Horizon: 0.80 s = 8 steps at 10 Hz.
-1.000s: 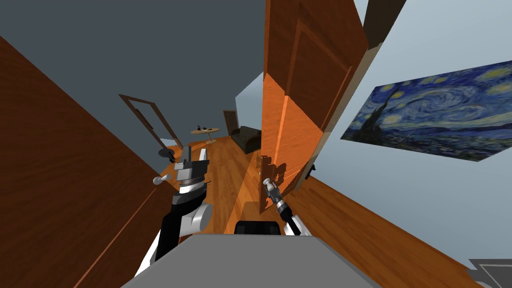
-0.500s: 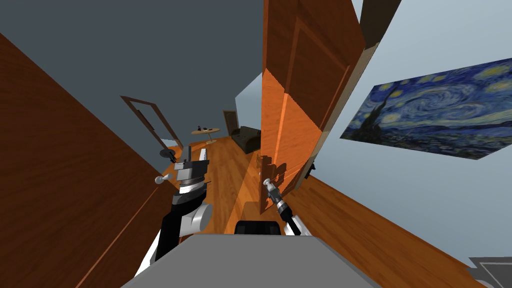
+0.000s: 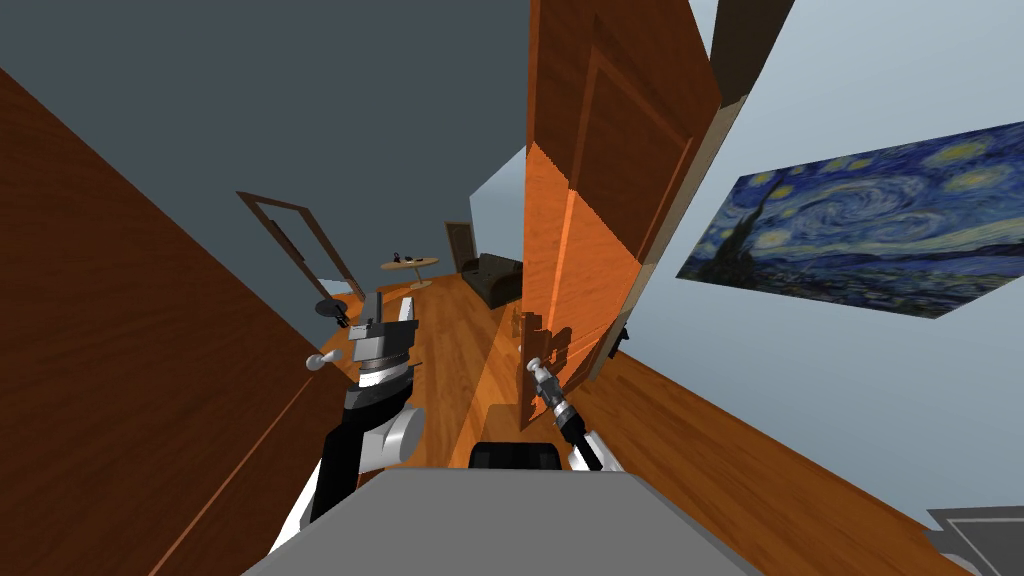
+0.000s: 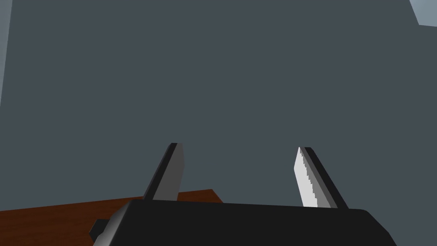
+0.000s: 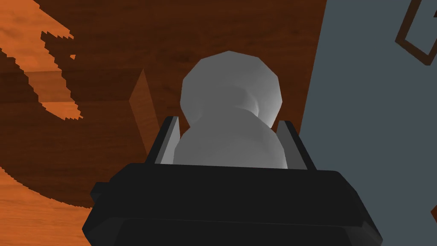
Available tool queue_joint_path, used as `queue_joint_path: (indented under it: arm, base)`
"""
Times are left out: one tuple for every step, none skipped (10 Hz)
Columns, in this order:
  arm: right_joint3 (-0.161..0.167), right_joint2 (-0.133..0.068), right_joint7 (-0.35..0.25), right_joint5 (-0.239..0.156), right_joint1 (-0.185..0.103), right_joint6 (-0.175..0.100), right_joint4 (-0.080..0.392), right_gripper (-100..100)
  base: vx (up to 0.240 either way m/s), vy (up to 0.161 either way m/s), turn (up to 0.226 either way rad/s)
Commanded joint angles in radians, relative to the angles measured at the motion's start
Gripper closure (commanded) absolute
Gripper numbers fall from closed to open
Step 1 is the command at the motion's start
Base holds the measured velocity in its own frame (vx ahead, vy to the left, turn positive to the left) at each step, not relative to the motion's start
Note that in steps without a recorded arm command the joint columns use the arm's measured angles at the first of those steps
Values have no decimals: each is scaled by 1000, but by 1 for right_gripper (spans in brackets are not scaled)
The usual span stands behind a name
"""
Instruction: Push the door open
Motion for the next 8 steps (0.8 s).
queue_joint_path:
  arm:
    - [3, -1, -44, -12, -6, -3, 3, 100]
    - [6, -3, -71, -19, -8, -3, 5, 100]
    - [9, -5, -98, -26, -10, -3, 7, 100]
    - [12, -6, -125, -34, -12, -2, 10, 100]
    - [16, -8, -153, -44, -15, -2, 13, 100]
    - [16, -8, -163, -44, -15, -2, 13, 100]
    - [20, -10, -198, -54, -18, -2, 16, 100]
    - [24, -12, -224, -64, -20, -1, 19, 100]
  base:
    - [24, 20, -20]
    - [35, 26, -23]
    - [37, 22, -22]
    - [33, 25, -20]
    - [41, 19, -33]
    - [30, 16, -5]
    - [25, 15, -11]
    - [38, 16, -31]
